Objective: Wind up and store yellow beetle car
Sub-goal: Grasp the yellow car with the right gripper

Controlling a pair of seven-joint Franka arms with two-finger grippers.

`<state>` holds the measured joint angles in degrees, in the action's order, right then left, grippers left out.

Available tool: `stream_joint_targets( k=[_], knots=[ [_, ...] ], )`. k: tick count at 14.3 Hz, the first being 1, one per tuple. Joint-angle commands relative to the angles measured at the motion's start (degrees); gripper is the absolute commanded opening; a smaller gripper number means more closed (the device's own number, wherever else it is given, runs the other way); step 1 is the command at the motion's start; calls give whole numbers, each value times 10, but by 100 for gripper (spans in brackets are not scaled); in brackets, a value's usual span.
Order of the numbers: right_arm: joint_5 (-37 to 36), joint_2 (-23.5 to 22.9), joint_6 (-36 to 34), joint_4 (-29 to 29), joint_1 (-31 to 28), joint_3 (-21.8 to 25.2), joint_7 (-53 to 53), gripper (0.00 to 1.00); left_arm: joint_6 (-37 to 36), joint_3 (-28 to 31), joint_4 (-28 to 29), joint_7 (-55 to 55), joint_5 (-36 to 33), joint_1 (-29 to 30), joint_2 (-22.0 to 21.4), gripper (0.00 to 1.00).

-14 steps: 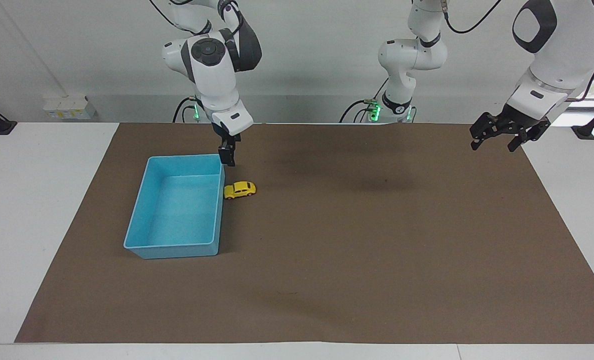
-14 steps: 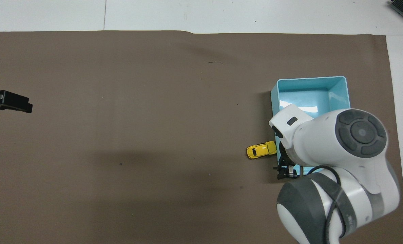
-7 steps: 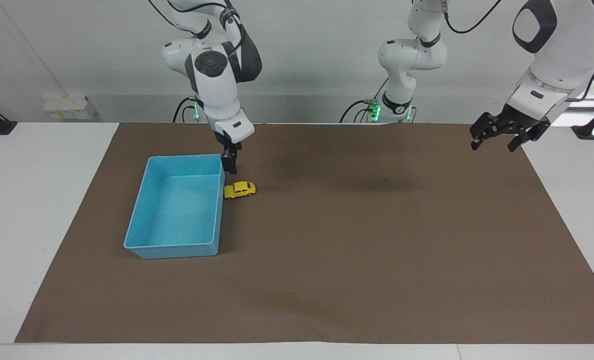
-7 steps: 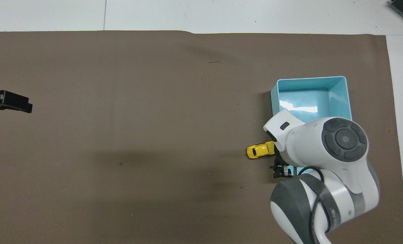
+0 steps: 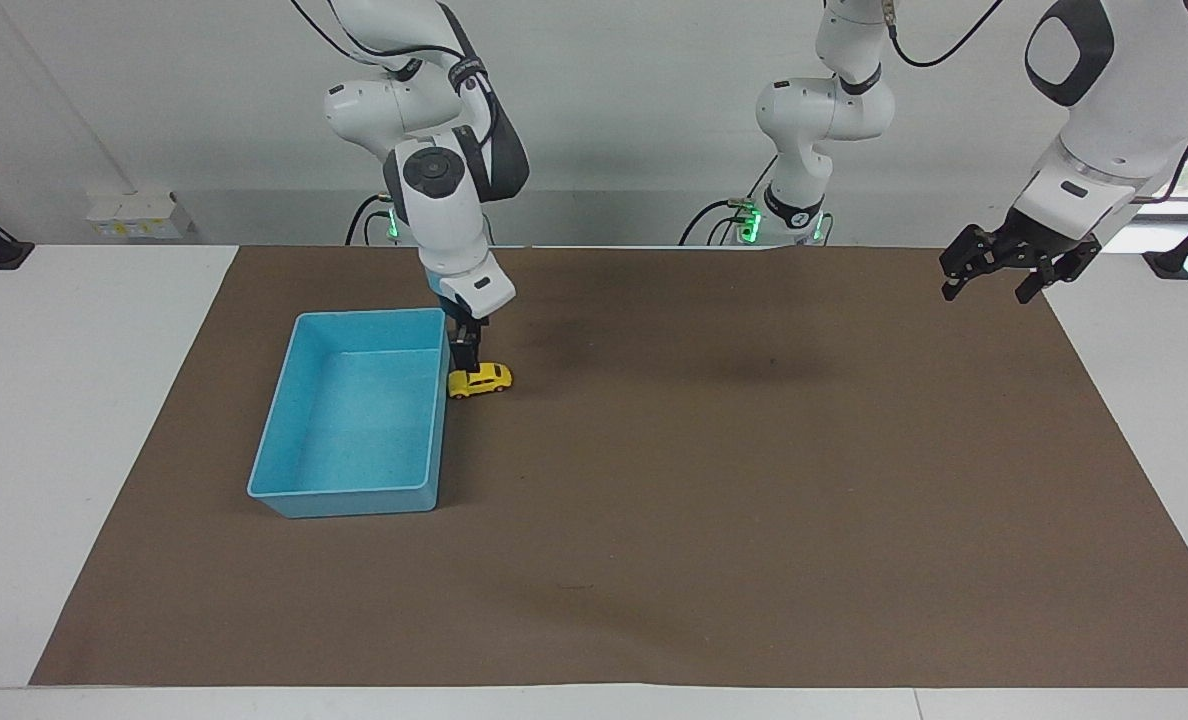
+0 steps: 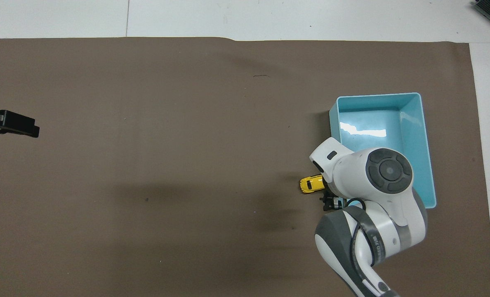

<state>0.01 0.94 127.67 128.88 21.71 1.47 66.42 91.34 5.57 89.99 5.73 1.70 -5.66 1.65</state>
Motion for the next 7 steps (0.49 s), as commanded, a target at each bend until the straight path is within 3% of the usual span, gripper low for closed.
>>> stream_joint_targets(
  k=[1, 7],
  knots=[
    [-10, -13, 35, 15, -1, 2, 27, 100, -9, 5, 2, -8, -10, -7, -7, 100],
    [-31, -45, 96, 42, -1, 2, 27, 100, -9, 5, 2, -8, -10, -7, -7, 100]
  ],
)
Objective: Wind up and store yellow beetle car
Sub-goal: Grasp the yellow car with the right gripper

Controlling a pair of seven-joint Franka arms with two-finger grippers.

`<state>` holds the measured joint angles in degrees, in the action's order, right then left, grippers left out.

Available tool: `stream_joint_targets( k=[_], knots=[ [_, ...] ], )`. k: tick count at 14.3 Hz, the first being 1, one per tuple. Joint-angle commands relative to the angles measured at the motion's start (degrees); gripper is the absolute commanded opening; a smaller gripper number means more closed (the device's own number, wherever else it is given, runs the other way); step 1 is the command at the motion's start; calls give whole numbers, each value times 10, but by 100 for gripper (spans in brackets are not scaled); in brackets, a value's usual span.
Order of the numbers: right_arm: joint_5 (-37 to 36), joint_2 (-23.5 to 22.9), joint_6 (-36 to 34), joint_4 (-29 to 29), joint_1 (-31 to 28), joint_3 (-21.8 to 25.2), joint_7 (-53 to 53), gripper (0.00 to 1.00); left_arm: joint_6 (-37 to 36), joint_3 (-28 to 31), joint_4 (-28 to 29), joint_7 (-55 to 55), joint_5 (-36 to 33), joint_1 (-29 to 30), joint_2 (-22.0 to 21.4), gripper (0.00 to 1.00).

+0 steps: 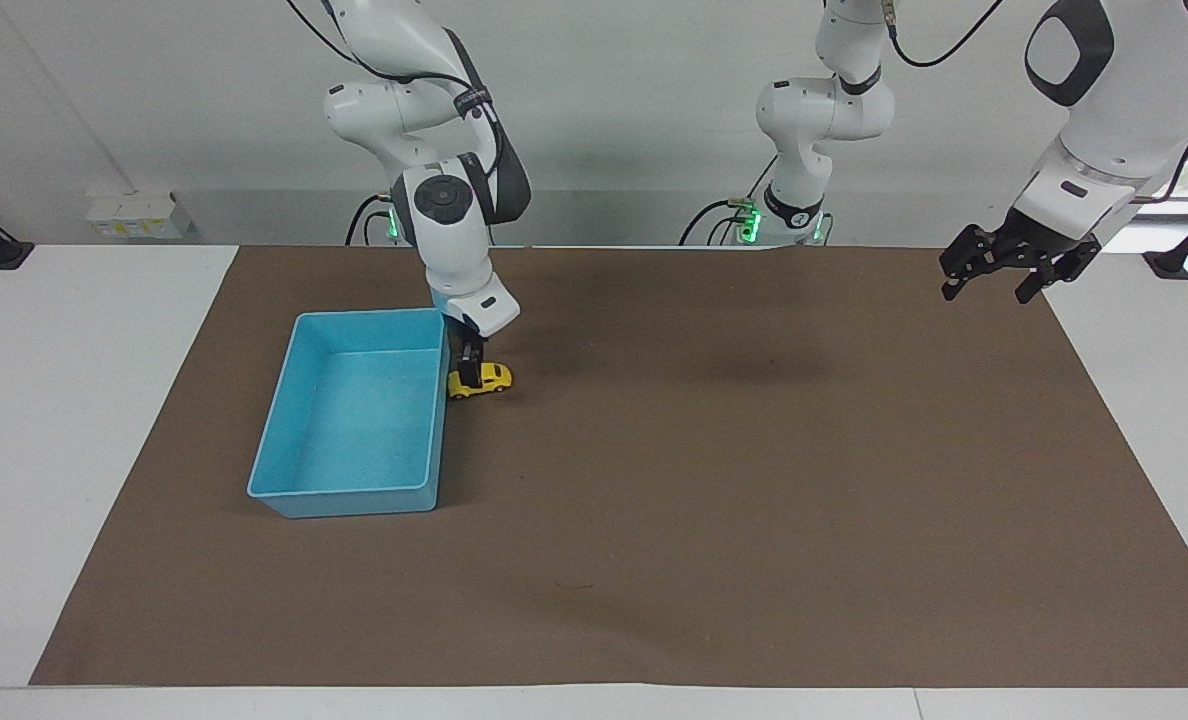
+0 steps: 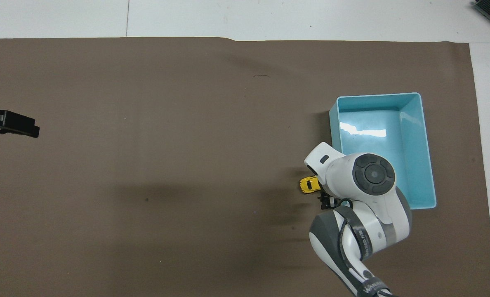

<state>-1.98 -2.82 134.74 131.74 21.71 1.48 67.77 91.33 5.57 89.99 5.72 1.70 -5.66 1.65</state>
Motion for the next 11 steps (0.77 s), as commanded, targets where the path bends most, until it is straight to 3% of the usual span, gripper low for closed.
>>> stream_joint_targets(
  k=[1, 2, 7, 9, 10, 11],
  knots=[
    [-13, -12, 32, 15, -1, 2, 14, 100, -9, 5, 2, -8, -10, -7, -7, 100],
    [-14, -17, 32, 15, -1, 2, 14, 100, -9, 5, 2, -8, -10, -7, -7, 100],
    [-20, -19, 32, 15, -3, 2, 27, 75, -9, 5, 2, -8, -10, -7, -7, 100],
    [-20, -20, 33, 15, -7, 2, 29, 70, -9, 5, 2, -8, -10, -7, -7, 100],
    [-21, -22, 32, 15, -8, 2, 32, 44, -9, 5, 2, -8, -10, -7, -7, 100],
    [-21, -22, 32, 15, -8, 2, 32, 28, -9, 5, 2, -8, -10, -7, -7, 100]
  ],
)
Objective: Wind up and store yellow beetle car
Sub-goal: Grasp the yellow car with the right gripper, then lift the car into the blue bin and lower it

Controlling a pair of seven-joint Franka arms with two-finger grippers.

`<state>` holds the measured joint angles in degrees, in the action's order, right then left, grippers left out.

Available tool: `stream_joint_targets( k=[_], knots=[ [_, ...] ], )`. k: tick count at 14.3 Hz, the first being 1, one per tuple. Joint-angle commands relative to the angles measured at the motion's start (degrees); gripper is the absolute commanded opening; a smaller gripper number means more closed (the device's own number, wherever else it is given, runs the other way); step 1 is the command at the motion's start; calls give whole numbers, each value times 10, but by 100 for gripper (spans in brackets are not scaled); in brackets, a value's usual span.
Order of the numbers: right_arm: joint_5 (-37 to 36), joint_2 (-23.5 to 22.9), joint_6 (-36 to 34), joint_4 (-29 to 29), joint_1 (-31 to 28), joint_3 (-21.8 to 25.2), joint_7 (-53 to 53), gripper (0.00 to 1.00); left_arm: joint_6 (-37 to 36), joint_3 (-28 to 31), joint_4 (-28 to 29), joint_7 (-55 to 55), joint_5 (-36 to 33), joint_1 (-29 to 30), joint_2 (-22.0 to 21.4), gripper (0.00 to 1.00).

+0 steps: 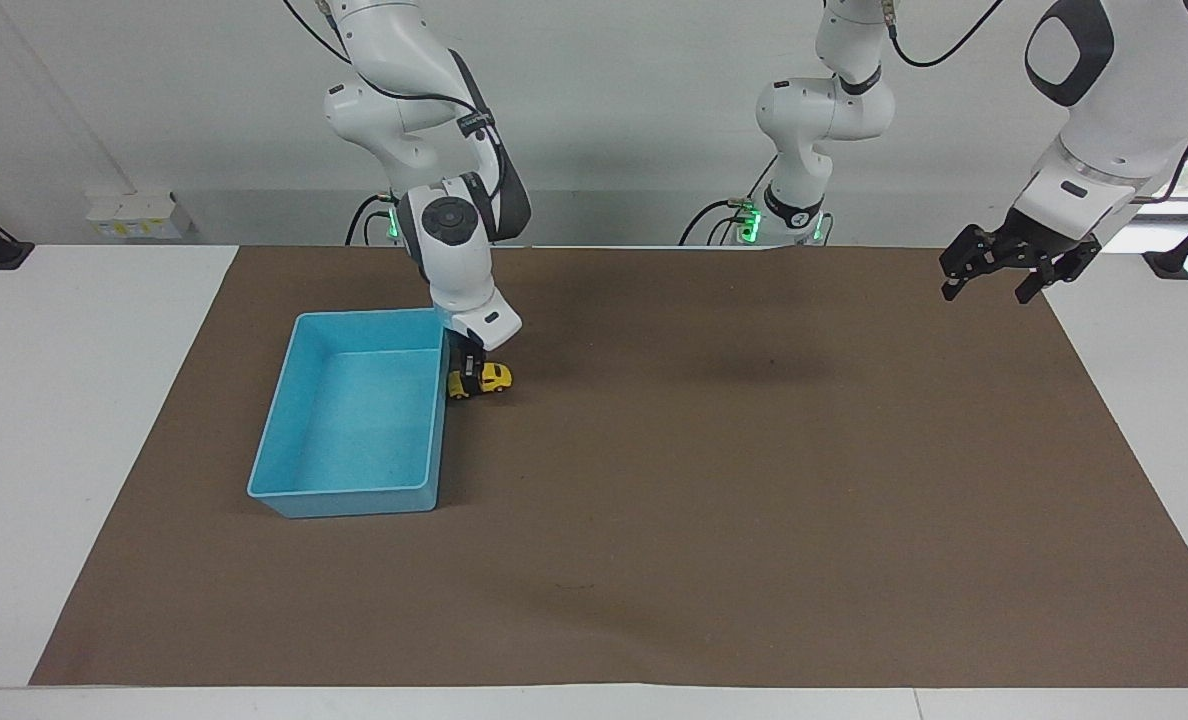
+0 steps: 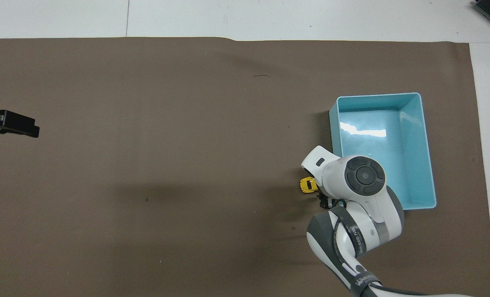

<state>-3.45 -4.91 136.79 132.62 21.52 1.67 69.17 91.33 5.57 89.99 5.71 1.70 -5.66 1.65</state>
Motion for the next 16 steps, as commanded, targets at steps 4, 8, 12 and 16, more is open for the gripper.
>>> stream_joint_targets(
  k=[4, 8, 12, 16],
  knots=[
    [-4, -14, 11, -22, 1, -1, 7, 0, -9, 5, 2, -8, -10, -7, -7, 100],
    [5, -29, 6, -60, 13, -6, -24, 0, -9, 5, 2, -8, -10, -7, -7, 100],
    [5, -26, -50, -122, 19, -8, -31, 0, -9, 5, 1, -8, -10, -7, -7, 100],
    [11, -21, -160, -211, 13, -8, -26, 0, -9, 5, 2, -8, -10, -7, -7, 100]
  ],
)
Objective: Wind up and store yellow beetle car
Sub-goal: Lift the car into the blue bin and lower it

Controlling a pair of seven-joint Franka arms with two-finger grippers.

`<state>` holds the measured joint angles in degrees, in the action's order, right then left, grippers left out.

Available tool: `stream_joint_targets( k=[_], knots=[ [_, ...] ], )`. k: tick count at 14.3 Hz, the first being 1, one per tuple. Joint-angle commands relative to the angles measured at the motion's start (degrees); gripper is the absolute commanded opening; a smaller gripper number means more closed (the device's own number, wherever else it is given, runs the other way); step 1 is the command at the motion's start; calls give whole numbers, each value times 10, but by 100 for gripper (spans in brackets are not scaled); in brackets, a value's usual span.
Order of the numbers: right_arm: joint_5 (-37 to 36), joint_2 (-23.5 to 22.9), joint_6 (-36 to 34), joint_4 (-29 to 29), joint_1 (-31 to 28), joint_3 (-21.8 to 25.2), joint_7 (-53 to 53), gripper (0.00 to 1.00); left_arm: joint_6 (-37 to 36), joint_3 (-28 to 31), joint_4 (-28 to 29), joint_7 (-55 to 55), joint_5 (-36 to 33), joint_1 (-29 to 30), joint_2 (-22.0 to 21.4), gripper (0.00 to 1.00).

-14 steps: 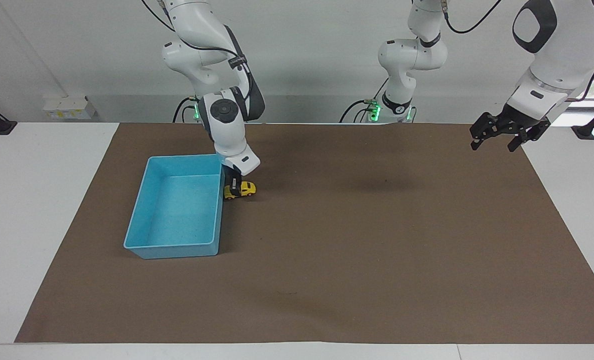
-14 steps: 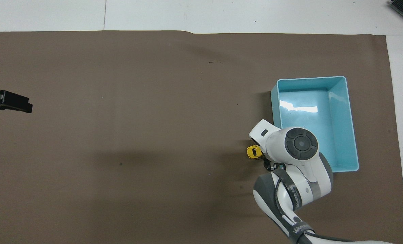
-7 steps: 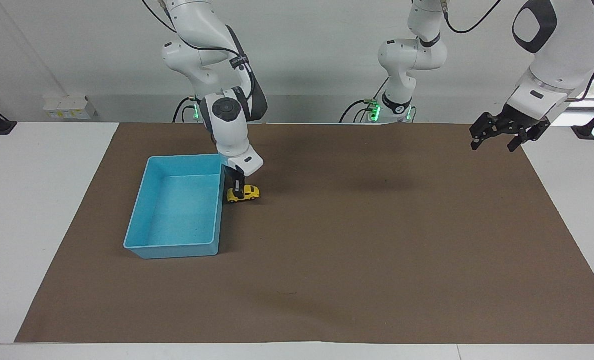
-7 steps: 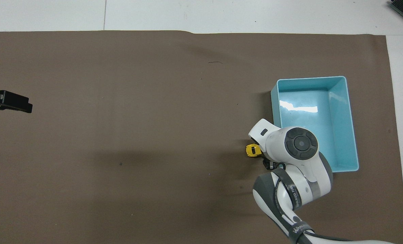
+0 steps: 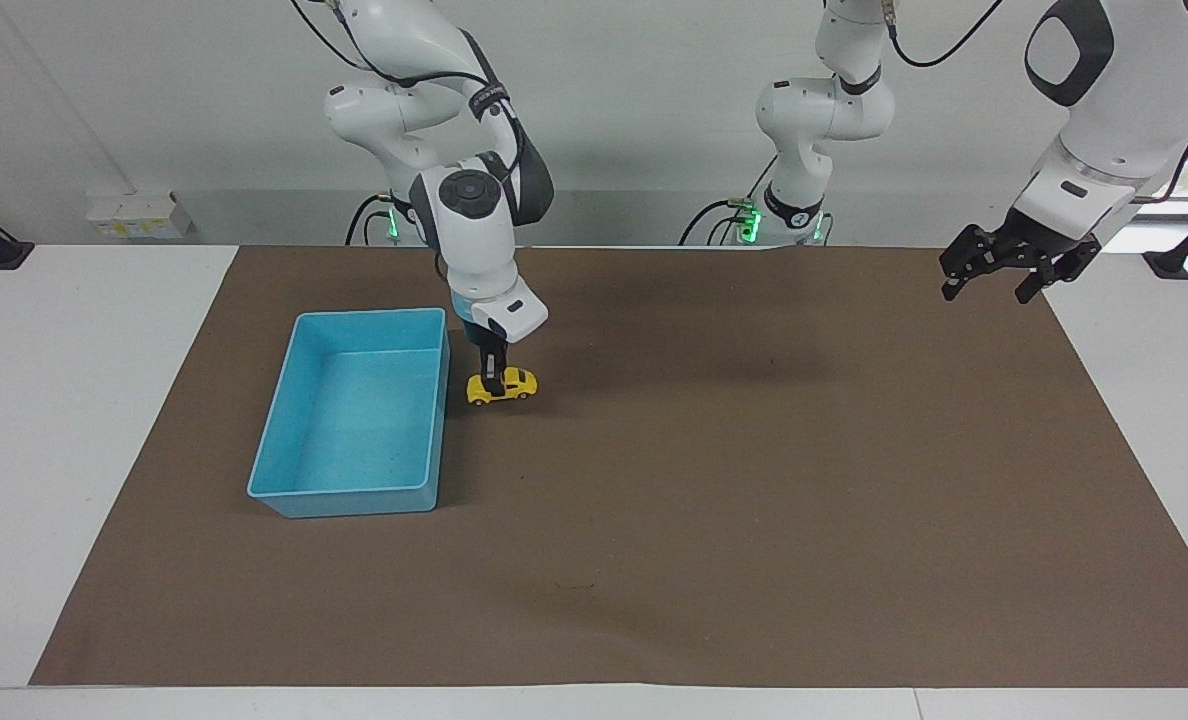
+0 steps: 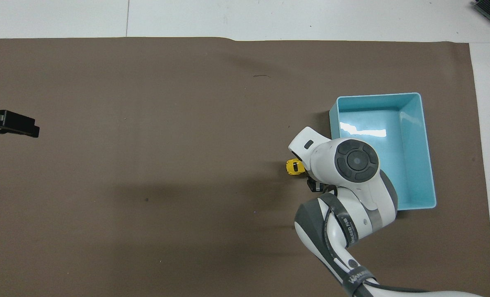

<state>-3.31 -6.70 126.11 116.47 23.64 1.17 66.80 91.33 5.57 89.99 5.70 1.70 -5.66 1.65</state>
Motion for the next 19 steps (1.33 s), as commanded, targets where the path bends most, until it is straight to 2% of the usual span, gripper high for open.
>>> stream_joint_targets(
  k=[1, 5, 9, 11, 14, 19],
  knots=[
    [9, 0, -71, -62, -11, -3, 0, 0, -9, 5, 2, -8, -10, -7, -7, 100],
    [38, 37, -110, -71, -58, 1, 72, 0, -9, 5, 2, -8, -10, -7, -8, 100],
    [45, 49, -159, -73, -128, 4, 174, 0, -9, 5, 2, -8, -10, -7, -7, 100],
    [40, 56, -160, -62, -159, 5, 212, 0, -9, 5, 2, -8, -10, -7, -7, 100],
    [20, 77, -163, -25, -173, 5, 230, 0, -9, 5, 2, -8, -10, -7, -7, 100],
    [-10, 78, -105, 37, -195, 5, 239, 0, -9, 5, 2, -8, -10, -7, -7, 100]
  ],
)
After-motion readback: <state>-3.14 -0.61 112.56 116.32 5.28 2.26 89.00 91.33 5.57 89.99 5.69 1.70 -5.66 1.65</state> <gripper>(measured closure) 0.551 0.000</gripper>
